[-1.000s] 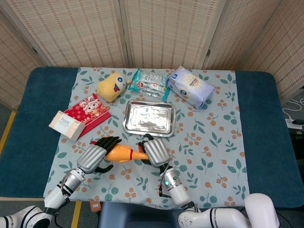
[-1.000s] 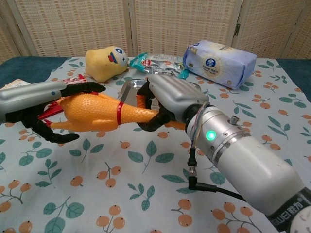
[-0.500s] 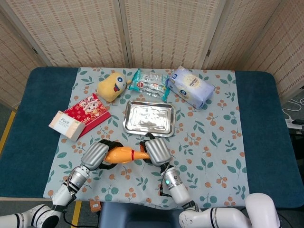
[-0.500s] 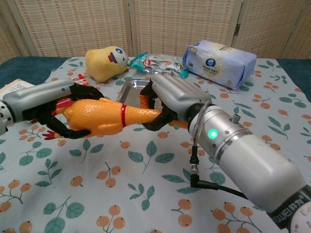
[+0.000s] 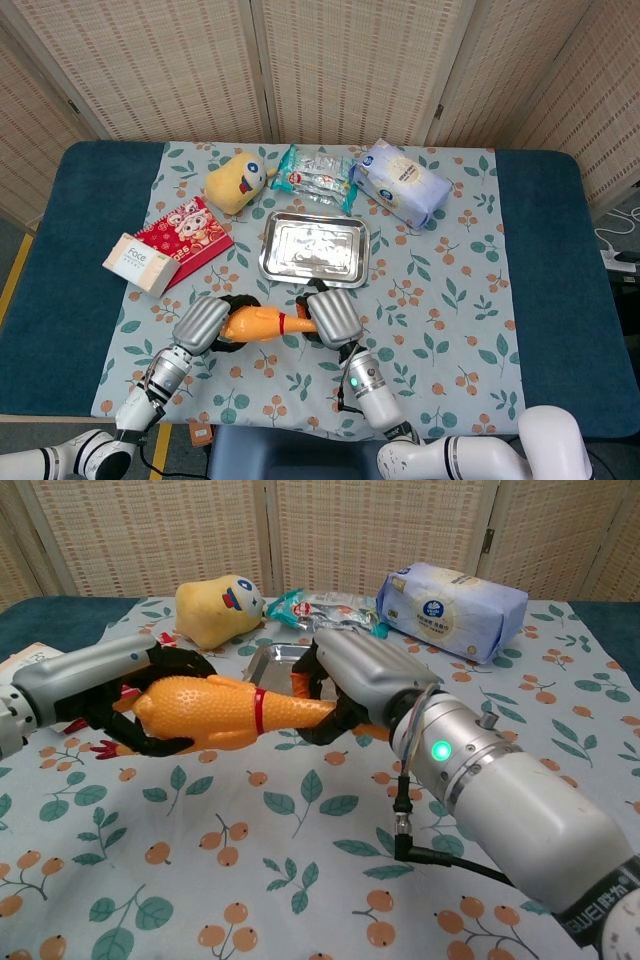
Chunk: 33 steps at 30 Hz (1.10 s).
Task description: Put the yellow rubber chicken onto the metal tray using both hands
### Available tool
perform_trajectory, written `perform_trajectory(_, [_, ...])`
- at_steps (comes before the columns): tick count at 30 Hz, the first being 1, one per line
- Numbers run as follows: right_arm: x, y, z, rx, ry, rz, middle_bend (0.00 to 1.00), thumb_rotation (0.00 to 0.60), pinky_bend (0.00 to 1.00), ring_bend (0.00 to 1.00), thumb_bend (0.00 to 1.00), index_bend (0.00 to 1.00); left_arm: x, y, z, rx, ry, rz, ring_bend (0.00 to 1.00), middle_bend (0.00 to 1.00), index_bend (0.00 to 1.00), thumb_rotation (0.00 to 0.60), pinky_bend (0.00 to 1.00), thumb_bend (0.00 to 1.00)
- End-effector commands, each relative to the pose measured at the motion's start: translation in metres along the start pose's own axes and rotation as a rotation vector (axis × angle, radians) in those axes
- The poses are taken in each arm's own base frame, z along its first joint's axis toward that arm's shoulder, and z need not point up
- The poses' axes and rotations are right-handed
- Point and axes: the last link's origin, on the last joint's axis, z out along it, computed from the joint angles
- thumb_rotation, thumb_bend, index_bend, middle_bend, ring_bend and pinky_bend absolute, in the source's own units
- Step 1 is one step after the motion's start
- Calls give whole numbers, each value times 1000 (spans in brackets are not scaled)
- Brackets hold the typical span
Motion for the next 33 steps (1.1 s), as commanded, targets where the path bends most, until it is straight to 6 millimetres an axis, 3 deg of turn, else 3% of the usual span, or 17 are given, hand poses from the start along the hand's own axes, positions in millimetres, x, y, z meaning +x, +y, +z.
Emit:
perform_trajectory(1, [0,0,0,0,-2,1,607,600,932,670,356,924,-1,0,0,3,14,22,807,881,891,600,767,744])
perform_trajectory(5, [-1,0,0,-1,-7,-2,607,600,932,670,356,924,-3,2,0,18,15,5,819,887,907,600,763,742])
perform_trajectory(8, [-1,0,0,-1,-3,-2,607,600,932,670,356,924,-3,3,-2,1,-2,-2,716,827,833,600,643,637])
perform_trajectory(9, [-1,1,0,-3,-3,-2,607,600,932,670,356,924,-4,3,-4,-7,-31,-1,605,727,705,600,543,588])
perform_trajectory(12, [0,1,-1,-8,1,-7,607,600,932,670,356,924,-5,1,-7,4,-183,-41,126,177,114,600,129,470])
perform_trajectory(13, [0,1,-1,-8,4,-11,607,600,932,670,356,924,-3,2,-6,10,-186,-74,27,44,15,600,39,443])
perform_trajectory(14, [0,0,-1,-9,5,-13,607,600,932,670,356,924,-1,2,-5,13,-187,-95,1,3,0,600,11,429])
perform_trajectory(24, [0,1,-3,-6,-11,-30,607,600,930,670,356,924,15,10,-3,-35,-112,-221,0,0,0,600,0,347])
perform_trajectory(33, [0,-1,-3,-4,1,-23,607,600,928,670,356,924,13,18,-4,-64,-135,-238,0,0,0,600,0,341])
